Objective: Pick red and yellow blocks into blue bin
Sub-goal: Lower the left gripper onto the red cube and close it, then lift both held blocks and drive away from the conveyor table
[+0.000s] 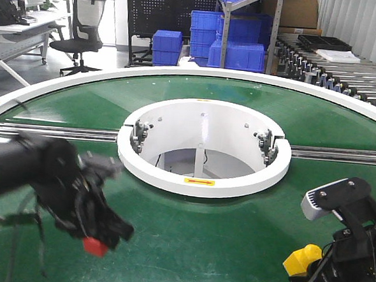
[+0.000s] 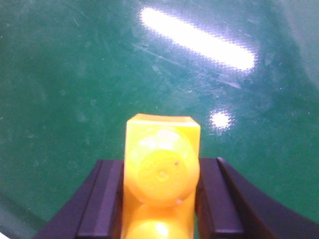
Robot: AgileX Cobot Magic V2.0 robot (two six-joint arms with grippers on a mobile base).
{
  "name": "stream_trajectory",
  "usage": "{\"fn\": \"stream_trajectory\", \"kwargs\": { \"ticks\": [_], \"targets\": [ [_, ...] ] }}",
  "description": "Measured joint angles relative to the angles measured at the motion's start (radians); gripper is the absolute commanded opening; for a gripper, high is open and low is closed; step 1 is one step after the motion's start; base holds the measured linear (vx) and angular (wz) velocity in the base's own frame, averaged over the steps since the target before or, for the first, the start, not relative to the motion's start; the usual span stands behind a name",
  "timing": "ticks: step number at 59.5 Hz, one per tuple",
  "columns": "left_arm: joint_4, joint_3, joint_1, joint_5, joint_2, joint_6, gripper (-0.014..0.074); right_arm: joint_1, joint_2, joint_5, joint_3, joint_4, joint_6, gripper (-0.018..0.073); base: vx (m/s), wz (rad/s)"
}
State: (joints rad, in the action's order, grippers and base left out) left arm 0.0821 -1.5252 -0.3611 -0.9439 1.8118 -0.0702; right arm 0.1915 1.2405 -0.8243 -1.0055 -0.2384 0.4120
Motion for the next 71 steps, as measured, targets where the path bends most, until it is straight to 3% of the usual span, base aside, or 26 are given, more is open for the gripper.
{"fn": "stream_trajectory", "kwargs": {
  "ticks": [38, 52, 71],
  "targets": [
    [0.000, 0.447, 0.000, 0.036, -0.716, -0.008, 0.0234, 0.000, 0.000, 0.000, 0.000, 0.000, 0.000, 0.0244, 0.00, 0.00],
    [0.000, 0.547, 0.000, 0.039, -0.824, -0.008, 0.0234, 0.000, 0.000, 0.000, 0.000, 0.000, 0.000, 0.0244, 0.00, 0.00],
    [0.000, 0.554, 0.000, 0.053, -0.838, -0.008, 0.0234, 0.000, 0.000, 0.000, 0.000, 0.000, 0.000, 0.0244, 0.00, 0.00]
  ]
}}
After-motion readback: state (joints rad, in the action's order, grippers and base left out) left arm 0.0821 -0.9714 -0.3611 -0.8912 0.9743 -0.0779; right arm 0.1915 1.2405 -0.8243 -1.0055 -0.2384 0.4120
